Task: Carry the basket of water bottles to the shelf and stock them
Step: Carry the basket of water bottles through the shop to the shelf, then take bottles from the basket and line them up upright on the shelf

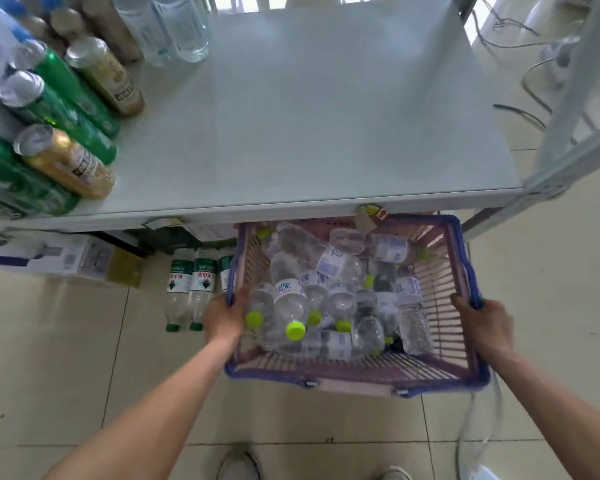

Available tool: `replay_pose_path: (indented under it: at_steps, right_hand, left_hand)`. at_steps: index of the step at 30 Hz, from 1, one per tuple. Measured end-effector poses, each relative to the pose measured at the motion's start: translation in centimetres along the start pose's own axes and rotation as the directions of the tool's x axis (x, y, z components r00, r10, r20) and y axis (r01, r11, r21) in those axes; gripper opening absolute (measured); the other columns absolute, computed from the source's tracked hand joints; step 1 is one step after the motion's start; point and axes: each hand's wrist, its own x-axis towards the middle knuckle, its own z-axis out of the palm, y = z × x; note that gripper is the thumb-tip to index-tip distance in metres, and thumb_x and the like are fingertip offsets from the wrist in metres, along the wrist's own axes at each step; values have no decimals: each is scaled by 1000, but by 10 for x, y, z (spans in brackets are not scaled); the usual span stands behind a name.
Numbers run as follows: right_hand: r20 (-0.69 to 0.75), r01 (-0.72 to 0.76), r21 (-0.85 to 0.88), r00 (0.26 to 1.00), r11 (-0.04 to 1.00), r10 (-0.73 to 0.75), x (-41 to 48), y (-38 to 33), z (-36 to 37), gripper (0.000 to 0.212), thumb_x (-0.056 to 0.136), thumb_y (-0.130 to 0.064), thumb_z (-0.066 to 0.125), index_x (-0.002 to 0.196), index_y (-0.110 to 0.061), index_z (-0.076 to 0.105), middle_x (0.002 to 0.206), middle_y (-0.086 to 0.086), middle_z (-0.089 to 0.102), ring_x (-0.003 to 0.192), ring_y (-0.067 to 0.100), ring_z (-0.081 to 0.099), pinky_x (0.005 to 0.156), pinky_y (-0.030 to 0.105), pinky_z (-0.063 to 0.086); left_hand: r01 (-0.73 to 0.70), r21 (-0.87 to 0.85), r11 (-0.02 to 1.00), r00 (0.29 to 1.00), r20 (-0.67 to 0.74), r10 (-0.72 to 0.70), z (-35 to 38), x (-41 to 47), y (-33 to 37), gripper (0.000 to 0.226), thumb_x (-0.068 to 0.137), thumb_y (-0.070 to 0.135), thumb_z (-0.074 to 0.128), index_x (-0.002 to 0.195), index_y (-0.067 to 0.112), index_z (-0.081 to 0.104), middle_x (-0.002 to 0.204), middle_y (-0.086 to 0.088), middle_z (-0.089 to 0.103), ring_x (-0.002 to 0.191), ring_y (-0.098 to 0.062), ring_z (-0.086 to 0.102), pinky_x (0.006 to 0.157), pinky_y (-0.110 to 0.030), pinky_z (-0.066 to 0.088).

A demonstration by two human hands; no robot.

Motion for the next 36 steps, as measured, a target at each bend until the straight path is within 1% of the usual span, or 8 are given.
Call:
replay_pose_path:
  at_steps: [17, 21, 23, 25, 27, 30, 32, 36]
  right_hand:
    - [-29, 175, -14, 984, 985, -175, 73, -15, -3, 41, 95, -41, 63, 69, -9, 65, 61, 9, 63, 58, 23, 59, 52, 28, 40]
    - [-23, 245, -301, 964, 922, -264, 70, -18, -10, 48, 96, -45, 59, 66, -8, 63, 60, 9, 63, 55, 26, 60, 49, 27, 38]
    - [-91, 245, -563, 931, 789, -354, 60, -28, -16, 44, 92, -47, 58, 86, -4, 65, 83, 16, 68, 74, 33, 67, 57, 32, 46]
    - [-121, 305, -708, 837, 637, -534, 45, -49, -22, 44, 88, -43, 64, 106, -2, 60, 99, 19, 63, 90, 37, 64, 64, 37, 49]
    - [1, 425, -727, 786, 540, -618, 24, -79, -26, 39, 89, -44, 63, 106, -9, 60, 102, 13, 63, 91, 31, 63, 65, 35, 49]
    - [369, 633, -493, 773, 597, -515, 0, -118, -6, 42, 93, -58, 54, 102, -18, 61, 99, 5, 69, 84, 19, 69, 66, 30, 57]
    - [535, 686, -287, 694, 669, -482, -10, -134, 23, 66, 88, -69, 56, 133, -22, 49, 126, 6, 65, 95, 18, 72, 74, 27, 61]
    - [467, 704, -345, 702, 621, -538, -6, -151, 71, 110, 76, -82, 57, 160, -24, 15, 155, 6, 45, 113, 22, 68, 96, 35, 57]
  left_hand:
    - [-83, 196, 977, 996, 30, 79, 22, 26, 26, 57, 103, 49, 55, 69, 3, 56, 68, -10, 59, 75, -35, 64, 63, -36, 41]
    - [-168, 609, 775, 972, 234, 28, -15, 27, 64, 47, 98, 54, 54, 86, 10, 68, 78, -10, 76, 71, -27, 75, 59, -26, 55]
    - [-245, 782, 574, 969, 176, 173, -32, 19, 83, 38, 95, 50, 57, 97, 14, 67, 98, -12, 76, 91, -31, 75, 72, -31, 55]
    - [-375, 795, 477, 903, 198, 381, -35, 9, 96, 22, 88, 35, 62, 99, 16, 63, 102, -10, 71, 99, -35, 71, 72, -33, 49]
    - [-650, 615, 447, 755, 451, 476, -28, -3, 110, 29, 83, 26, 66, 110, 19, 59, 105, -3, 65, 107, -30, 68, 75, -28, 43]
    - [-804, 442, 397, 554, 800, 231, -15, -22, 119, 90, 85, 19, 76, 158, 43, 29, 145, 7, 52, 121, -15, 56, 80, -19, 42]
    - [-811, 509, 287, 566, 807, 167, 0, -30, 106, 107, 88, 11, 74, 159, 57, 8, 163, 9, 37, 123, -17, 58, 75, -21, 49]
    - [-877, 476, 73, 454, 766, 455, 24, -14, 80, 104, 87, -5, 66, 156, 52, 14, 169, 6, 23, 148, -29, 47, 111, -44, 52]
